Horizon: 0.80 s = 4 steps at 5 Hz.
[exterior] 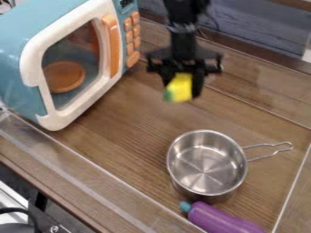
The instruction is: Remove the banana from inside the silver pot and put it on the table
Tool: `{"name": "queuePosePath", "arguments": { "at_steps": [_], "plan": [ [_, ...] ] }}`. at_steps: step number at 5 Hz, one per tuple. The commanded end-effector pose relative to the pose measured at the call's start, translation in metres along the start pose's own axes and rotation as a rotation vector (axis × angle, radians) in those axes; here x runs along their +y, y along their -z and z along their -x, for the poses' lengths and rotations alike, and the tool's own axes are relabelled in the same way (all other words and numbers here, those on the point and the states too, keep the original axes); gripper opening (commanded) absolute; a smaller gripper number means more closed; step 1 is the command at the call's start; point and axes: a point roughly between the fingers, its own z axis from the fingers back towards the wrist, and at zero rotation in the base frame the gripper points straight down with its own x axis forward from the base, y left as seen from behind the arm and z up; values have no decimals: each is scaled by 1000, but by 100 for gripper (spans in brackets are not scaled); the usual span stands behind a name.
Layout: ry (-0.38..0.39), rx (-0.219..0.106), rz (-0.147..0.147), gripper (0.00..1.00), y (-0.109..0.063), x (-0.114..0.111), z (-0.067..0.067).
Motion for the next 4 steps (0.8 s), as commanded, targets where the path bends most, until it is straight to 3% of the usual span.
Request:
{"name": "queuePosePath", "arguments": {
  "at_steps": [1,2,3,4],
  "plan": [
    [29,-51,9,0,7,-19,-9],
    [65,-42,15,100,16,-23,-9],
    [91,-26,23,0,9,-24,-9],
    [120,-9,33,0,-3,-24,-9]
  ]
}}
